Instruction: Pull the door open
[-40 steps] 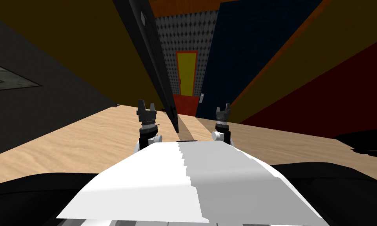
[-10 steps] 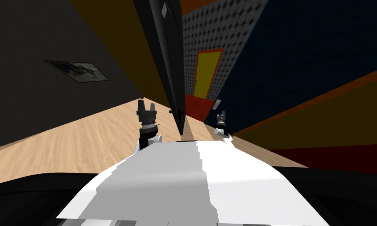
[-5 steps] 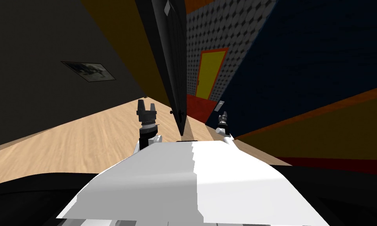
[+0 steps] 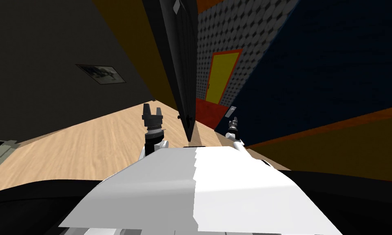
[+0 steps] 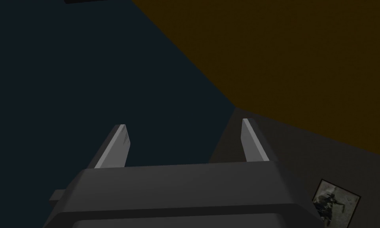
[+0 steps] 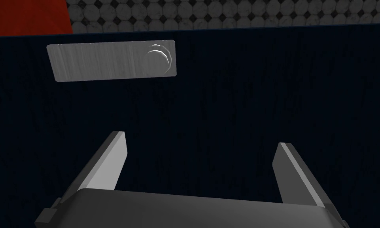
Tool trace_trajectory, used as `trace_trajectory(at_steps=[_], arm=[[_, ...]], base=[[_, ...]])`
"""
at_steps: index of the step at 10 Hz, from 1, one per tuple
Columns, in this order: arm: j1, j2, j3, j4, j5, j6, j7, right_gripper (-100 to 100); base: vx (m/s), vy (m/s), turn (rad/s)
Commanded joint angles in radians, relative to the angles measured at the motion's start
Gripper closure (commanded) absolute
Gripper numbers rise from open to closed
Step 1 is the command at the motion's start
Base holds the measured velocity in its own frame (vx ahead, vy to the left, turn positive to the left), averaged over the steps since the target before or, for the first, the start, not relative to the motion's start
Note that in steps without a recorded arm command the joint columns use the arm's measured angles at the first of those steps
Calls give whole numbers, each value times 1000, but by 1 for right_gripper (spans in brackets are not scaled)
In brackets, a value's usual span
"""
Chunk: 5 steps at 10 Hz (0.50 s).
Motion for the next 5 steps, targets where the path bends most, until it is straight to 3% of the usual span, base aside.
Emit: trace_trajectory(at_steps=[1, 4, 5], arm=[[-23, -18, -4, 50, -25, -3, 7, -100], [-41, -31, -7, 104, -45, -5, 14, -100], [-59, -44, -10, 135, -65, -7, 21, -100]], base=[[36, -27, 125], [41, -27, 71], [40, -26, 95]])
